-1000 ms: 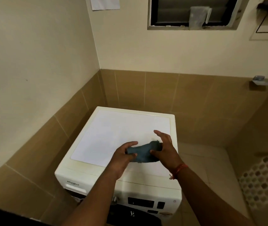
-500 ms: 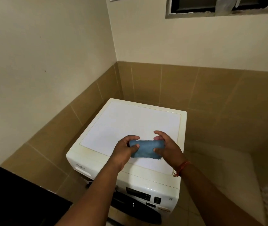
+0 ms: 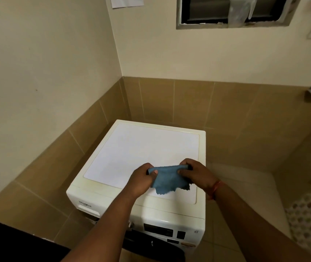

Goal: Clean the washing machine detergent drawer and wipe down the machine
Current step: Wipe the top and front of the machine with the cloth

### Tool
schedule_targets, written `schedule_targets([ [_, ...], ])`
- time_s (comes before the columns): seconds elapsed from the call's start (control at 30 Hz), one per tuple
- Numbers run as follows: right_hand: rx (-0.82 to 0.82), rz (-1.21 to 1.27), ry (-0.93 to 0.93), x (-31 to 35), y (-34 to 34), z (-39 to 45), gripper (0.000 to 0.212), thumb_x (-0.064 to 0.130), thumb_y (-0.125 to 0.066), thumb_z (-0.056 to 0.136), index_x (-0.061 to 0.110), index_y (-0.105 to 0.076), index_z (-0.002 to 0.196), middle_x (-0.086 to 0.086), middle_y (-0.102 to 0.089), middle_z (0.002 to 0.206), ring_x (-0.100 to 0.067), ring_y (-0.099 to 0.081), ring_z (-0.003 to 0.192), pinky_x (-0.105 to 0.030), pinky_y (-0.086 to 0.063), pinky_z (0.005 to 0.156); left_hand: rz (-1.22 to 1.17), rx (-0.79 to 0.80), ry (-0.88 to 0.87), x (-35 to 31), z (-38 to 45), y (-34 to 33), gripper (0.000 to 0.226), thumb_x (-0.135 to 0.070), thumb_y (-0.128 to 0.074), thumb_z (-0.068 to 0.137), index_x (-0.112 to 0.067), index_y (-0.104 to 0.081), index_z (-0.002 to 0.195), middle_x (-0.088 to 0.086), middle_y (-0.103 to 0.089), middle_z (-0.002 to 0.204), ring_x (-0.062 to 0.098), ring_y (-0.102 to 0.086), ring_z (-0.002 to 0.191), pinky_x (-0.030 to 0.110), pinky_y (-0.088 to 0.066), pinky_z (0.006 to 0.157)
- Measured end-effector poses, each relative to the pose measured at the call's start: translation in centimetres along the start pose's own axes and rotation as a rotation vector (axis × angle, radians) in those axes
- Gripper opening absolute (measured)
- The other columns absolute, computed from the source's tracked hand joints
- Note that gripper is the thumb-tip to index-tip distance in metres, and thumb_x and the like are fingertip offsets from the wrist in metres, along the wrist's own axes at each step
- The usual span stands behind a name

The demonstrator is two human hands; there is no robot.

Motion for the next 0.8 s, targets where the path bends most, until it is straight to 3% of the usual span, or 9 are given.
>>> schedule_targets([
  [0.07,-0.003,0.126,-0.113,-0.8,-0.4,0.2,0.007,0.017,-0.062,0.091,0.011,-0.06,0.096,-0.014,-0.068,0.082,-0.029,-0.064,0.07,-0.037,-0.052,0.06,-0.17,0.165,0.133,0.4,-0.4,-0.2,0.013,-0.027,-0.056,0.097,-0.015,-0.059,0.091,0.003,-0.065,0.09,0.017,-0.064,0.081,0.035,-0.054,0.076],
  [0.13,-0.023,0.078,-0.202,-1.9,-0.9,0.7,0.014,0.02,-0.064,0.091,0.016,-0.06,0.104,-0.014,-0.069,0.098,-0.028,-0.066,0.086,-0.038,-0.057,0.07,-0.311,0.295,0.321,1.0,-0.9,-0.8,0.014,-0.026,-0.059,0.097,-0.012,-0.059,0.096,0.013,-0.068,0.1,0.025,-0.071,0.084,0.038,-0.06,0.075],
  [0.23,-0.07,-0.233,-0.27,-4.0,-1.8,1.6,0.036,0.024,-0.063,0.092,0.017,-0.051,0.125,-0.011,-0.063,0.113,-0.026,-0.061,0.102,-0.034,-0.053,0.086,-0.071,0.418,0.382,3.1,-1.7,-1.8,0.019,-0.03,-0.061,0.095,-0.012,-0.058,0.101,0.012,-0.066,0.095,0.021,-0.066,0.077,0.031,-0.058,0.07],
  [0.33,-0.095,-0.597,-0.299,-5.6,-3.2,1.1,0.053,0.029,-0.059,0.095,0.013,-0.038,0.142,-0.013,-0.048,0.14,-0.03,-0.047,0.127,-0.038,-0.042,0.106,0.352,0.297,0.194,6.1,-1.5,-2.2,0.026,-0.032,-0.058,0.094,-0.014,-0.059,0.112,0.005,-0.063,0.113,0.019,-0.06,0.096,0.029,-0.048,0.083],
  [0.43,-0.092,-0.736,-0.134,-5.6,-5.6,-0.1,0.054,0.036,-0.053,0.097,0.016,-0.038,0.145,-0.008,-0.036,0.151,-0.026,-0.032,0.139,-0.037,-0.028,0.116,0.398,0.153,0.089,8.1,-1.3,-2.0,0.023,-0.032,-0.054,0.095,-0.019,-0.059,0.113,0.003,-0.058,0.119,0.019,-0.057,0.106,0.03,-0.047,0.089],
  [0.5,-0.006,-0.859,0.007,-5.6,-7.8,-0.6,0.058,0.044,-0.048,0.098,0.02,-0.033,0.148,-0.005,-0.026,0.158,-0.024,-0.02,0.146,-0.04,-0.017,0.12,0.445,0.1,-0.004,9.2,-1.0,-1.9,0.024,-0.031,-0.054,0.095,-0.02,-0.058,0.117,0.003,-0.055,0.12,0.02,-0.054,0.109,0.033,-0.048,0.092],
  [0.63,0.122,-1.065,0.062,-7.5,-11.2,-0.1,0.068,0.064,-0.017,0.096,0.029,-0.014,0.155,-0.003,0.0,0.164,-0.028,0.006,0.151,-0.052,0.001,0.12,0.583,0.009,-0.141,11.2,-1.1,-2.1,0.035,-0.034,-0.056,0.094,-0.019,-0.055,0.126,0.004,-0.052,0.127,0.024,-0.049,0.118,0.035,-0.039,0.102],
  [0.7,0.131,-1.1,0.044,-8.8,-12.1,-0.1,0.075,0.066,0.0,0.091,0.03,-0.008,0.155,-0.006,0.004,0.164,-0.033,0.007,0.15,-0.056,0.003,0.119,0.652,-0.009,-0.16,11.8,-1.3,-2.3,0.045,-0.04,-0.055,0.093,-0.02,-0.051,0.133,0.005,-0.048,0.137,0.026,-0.042,0.129,0.041,-0.03,0.112],
  [0.8,0.095,-1.143,0.038,-10.6,-12.4,-1.5,0.069,0.062,-0.002,0.096,0.03,-0.011,0.156,-0.01,-0.01,0.163,-0.037,-0.007,0.149,-0.058,-0.003,0.115,0.747,0.016,-0.121,12.8,-2.2,-2.5,0.056,-0.047,-0.049,0.094,-0.021,-0.041,0.143,0.006,-0.034,0.152,0.027,-0.026,0.142,0.052,-0.02,0.116],
])
Point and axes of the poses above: each hand's wrist, its own z-axis towards the middle knuckle, its own y-axis out of the back of the hand, x = y × z, the point moved 2 cm from there along z, towards the middle knuckle
